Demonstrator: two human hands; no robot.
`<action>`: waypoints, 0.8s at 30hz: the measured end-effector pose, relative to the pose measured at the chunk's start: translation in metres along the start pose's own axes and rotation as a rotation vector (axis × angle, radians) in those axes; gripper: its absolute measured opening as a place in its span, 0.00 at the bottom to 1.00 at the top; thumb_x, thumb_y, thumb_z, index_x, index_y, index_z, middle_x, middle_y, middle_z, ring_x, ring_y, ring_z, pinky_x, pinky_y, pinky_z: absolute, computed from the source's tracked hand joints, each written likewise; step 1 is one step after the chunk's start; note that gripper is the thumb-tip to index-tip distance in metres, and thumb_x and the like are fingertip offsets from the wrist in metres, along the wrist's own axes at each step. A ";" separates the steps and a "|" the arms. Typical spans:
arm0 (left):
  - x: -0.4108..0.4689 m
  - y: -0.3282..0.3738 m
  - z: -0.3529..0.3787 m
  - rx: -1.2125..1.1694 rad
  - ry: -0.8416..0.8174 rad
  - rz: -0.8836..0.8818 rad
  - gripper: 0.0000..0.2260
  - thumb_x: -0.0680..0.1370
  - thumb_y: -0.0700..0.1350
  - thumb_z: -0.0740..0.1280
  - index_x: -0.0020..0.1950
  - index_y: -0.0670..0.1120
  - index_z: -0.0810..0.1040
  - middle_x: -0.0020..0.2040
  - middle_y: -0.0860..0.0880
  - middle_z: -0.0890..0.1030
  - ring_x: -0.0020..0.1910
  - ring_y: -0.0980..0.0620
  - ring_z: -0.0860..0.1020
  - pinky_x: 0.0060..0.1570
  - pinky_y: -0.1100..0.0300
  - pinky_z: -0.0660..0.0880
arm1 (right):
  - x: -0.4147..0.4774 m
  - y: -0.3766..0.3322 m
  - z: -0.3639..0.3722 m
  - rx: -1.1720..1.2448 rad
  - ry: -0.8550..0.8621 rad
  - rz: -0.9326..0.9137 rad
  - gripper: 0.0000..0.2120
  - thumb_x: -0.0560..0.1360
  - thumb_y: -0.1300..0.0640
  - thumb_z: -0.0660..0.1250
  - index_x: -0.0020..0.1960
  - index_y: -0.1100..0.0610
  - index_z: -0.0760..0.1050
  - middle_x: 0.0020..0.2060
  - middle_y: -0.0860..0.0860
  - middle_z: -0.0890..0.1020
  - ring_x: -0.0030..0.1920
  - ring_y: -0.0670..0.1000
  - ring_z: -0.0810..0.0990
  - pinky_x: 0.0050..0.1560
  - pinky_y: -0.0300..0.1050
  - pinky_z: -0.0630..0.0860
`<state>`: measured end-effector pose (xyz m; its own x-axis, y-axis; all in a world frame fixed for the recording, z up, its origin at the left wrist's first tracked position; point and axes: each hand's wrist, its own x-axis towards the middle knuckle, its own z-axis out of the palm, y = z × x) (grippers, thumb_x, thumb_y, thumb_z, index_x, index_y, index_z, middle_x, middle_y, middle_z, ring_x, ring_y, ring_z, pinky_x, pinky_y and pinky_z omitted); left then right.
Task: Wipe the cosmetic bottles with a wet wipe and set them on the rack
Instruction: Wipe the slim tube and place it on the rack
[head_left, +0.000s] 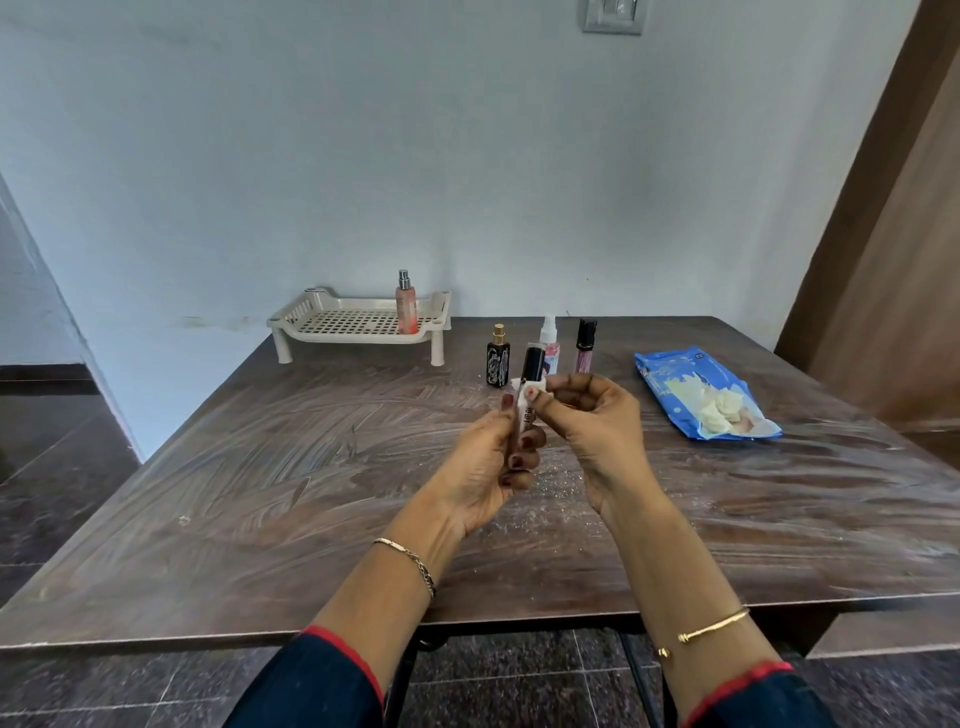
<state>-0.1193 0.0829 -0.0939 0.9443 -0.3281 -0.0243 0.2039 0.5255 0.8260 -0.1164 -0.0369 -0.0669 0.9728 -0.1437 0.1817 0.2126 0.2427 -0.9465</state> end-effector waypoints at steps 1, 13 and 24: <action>0.000 0.000 -0.001 0.014 0.001 0.004 0.06 0.83 0.46 0.54 0.56 0.46 0.68 0.32 0.51 0.72 0.26 0.58 0.65 0.21 0.68 0.60 | 0.000 -0.002 0.002 0.005 0.022 -0.012 0.12 0.65 0.67 0.77 0.47 0.63 0.79 0.40 0.55 0.83 0.41 0.48 0.82 0.43 0.37 0.78; -0.002 -0.004 0.001 0.779 0.056 0.357 0.10 0.77 0.42 0.66 0.56 0.42 0.68 0.46 0.48 0.83 0.46 0.53 0.82 0.52 0.62 0.77 | -0.010 -0.020 0.003 0.133 0.028 -0.168 0.13 0.65 0.69 0.75 0.46 0.61 0.79 0.41 0.53 0.85 0.46 0.51 0.84 0.45 0.38 0.78; 0.002 -0.010 -0.006 0.935 0.234 0.529 0.11 0.77 0.43 0.66 0.53 0.59 0.71 0.48 0.59 0.81 0.48 0.67 0.80 0.52 0.65 0.77 | -0.030 0.001 -0.016 0.239 0.230 -0.171 0.09 0.68 0.67 0.73 0.46 0.60 0.79 0.39 0.51 0.84 0.42 0.45 0.83 0.45 0.35 0.77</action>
<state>-0.1177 0.0817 -0.1058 0.9007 -0.0278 0.4336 -0.4236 -0.2786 0.8620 -0.1466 -0.0482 -0.0772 0.8813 -0.4064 0.2412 0.4117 0.4097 -0.8140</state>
